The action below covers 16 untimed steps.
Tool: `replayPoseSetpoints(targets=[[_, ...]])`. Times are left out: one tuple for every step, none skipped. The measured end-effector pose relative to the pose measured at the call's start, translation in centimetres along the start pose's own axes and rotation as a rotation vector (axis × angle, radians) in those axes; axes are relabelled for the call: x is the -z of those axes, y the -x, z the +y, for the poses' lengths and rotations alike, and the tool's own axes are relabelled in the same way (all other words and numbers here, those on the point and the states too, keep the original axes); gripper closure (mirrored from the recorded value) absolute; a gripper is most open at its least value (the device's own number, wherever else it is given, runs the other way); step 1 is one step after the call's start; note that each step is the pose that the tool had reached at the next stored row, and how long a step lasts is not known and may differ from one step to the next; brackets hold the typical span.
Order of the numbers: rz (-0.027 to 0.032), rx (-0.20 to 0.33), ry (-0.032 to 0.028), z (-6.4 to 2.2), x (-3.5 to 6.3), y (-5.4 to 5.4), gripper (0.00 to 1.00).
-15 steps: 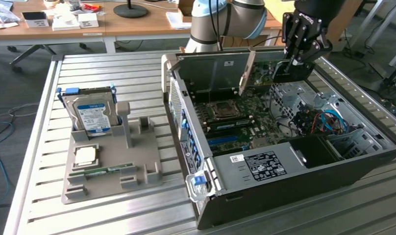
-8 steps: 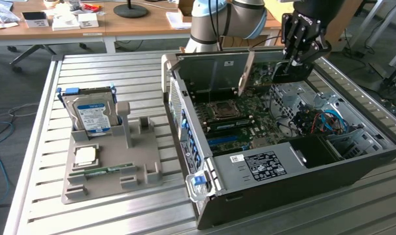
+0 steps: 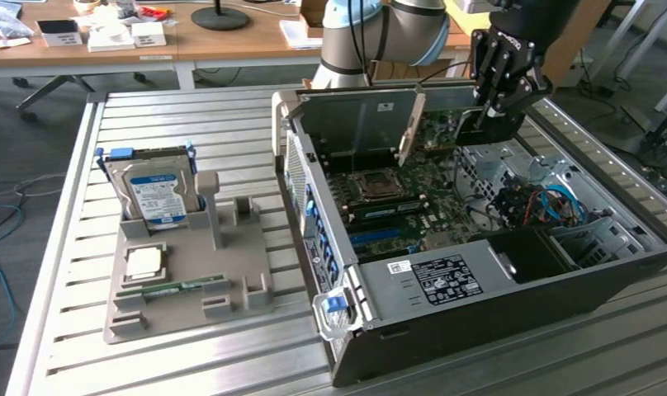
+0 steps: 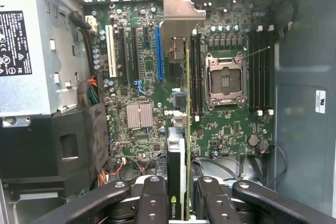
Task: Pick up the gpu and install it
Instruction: 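Insert the gpu into the slot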
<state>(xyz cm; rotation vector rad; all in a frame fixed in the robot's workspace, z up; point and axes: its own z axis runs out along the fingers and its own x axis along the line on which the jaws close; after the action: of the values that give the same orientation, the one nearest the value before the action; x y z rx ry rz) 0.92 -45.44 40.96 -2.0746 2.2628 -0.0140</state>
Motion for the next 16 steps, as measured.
replayPoseSetpoints(targets=[[-0.0001,0.0,0.0,0.0,0.0,0.0,0.73],[-0.0001,0.0,0.0,0.0,-0.01,0.0,0.73],[-0.0002,0.0,-0.0001,0.01,-0.01,0.0,0.73],[-0.0002,0.0,-0.0001,0.1,-0.02,-0.01,0.73],[-0.0002,0.0,-0.0002,0.28,-0.03,-0.02,0.73],[-0.0002,0.0,-0.0001,0.49,-0.04,-0.03,0.73],[0.0001,0.0,-0.0001,0.73,-0.04,-0.05,0.73],[0.0004,0.0,0.0,0.9,-0.06,-0.07,0.73],[0.0013,0.0,-0.0001,0.95,-0.08,-0.07,0.73],[0.0015,0.0,-0.0002,0.95,-0.08,-0.08,0.73],[0.0016,0.0,-0.0002,0.95,-0.08,-0.08,0.73],[0.0016,0.0,-0.0002,0.95,-0.08,-0.08,0.73],[0.0016,0.0,-0.0002,0.95,-0.08,-0.08,0.73],[0.0017,0.0,-0.0002,0.95,-0.08,-0.07,0.73],[0.0025,0.0,0.0008,0.94,-0.08,-0.07,0.73],[0.0047,0.0,0.0029,0.93,-0.09,-0.06,0.73]])
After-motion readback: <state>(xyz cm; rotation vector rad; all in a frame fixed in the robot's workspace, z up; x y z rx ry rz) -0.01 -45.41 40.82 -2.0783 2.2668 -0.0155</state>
